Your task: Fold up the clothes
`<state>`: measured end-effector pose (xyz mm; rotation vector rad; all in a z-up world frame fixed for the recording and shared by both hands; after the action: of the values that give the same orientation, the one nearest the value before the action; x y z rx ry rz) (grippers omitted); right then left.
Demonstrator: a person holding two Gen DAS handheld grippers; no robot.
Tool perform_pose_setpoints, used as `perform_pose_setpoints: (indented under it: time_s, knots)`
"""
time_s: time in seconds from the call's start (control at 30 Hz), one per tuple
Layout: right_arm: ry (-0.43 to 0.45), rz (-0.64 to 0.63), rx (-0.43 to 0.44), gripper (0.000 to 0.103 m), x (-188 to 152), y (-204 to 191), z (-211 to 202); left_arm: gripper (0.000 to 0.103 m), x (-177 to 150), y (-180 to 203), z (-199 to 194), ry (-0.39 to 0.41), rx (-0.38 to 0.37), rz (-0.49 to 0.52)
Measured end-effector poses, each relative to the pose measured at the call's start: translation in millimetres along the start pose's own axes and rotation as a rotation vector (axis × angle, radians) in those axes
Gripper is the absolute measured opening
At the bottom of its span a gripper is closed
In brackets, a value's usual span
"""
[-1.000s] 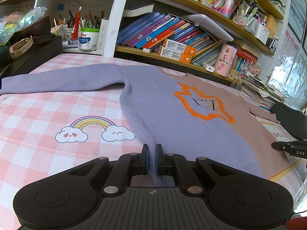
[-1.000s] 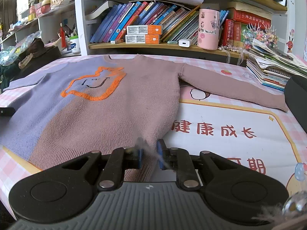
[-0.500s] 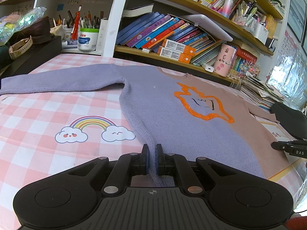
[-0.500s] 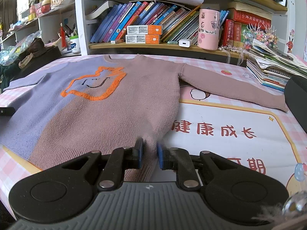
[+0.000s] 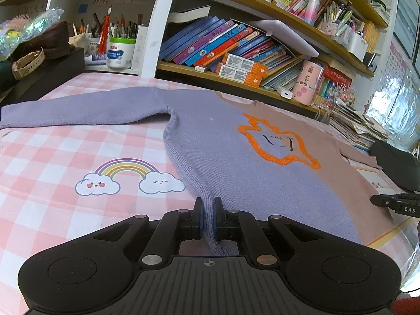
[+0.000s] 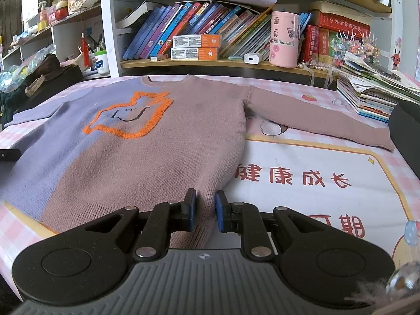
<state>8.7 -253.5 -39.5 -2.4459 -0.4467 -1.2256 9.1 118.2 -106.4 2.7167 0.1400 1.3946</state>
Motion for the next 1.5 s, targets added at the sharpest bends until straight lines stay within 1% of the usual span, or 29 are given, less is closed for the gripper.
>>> perform_pose_setpoints:
  time_s: [1.0, 1.23, 1.33, 1.43, 1.5]
  knots:
    - [-0.001, 0.0, 0.001, 0.016, -1.0, -0.2, -0.3, 0.006, -0.3, -0.6, -0.3, -0.001, -0.009, -0.015]
    - [0.0, 0.01, 0.015, 0.017, -1.3, 1.7, -0.6, 0.007, -0.5, 3.5, -2.7, -0.003, 0.025, 0.016]
    - [0.004, 0.015, 0.018, 0.017, -1.7, 2.5, -0.7, 0.01, -0.8, 4.6, -3.8, -0.006, 0.034, 0.029]
    - [0.004, 0.019, 0.019, 0.018, -1.5, 3.0, -0.9, 0.018, -1.4, 5.9, -5.8, -0.013, 0.028, 0.029]
    - [0.006, 0.024, 0.017, 0.019, -1.4, 3.8, -1.4, 0.021, -2.2, 7.2, -7.4, -0.015, 0.03, 0.036]
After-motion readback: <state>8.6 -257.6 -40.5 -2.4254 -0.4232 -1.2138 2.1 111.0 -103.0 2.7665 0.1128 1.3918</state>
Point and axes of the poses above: each gripper's, at about its wrist camera, not at the fingertips, and z roughly the way its jaws point, y to its right, x to its top, the point moved 10 cm from there along z, roughly the way its jaws point, and after that the axes turned 14 degrees about x, right-handed, at the moved point
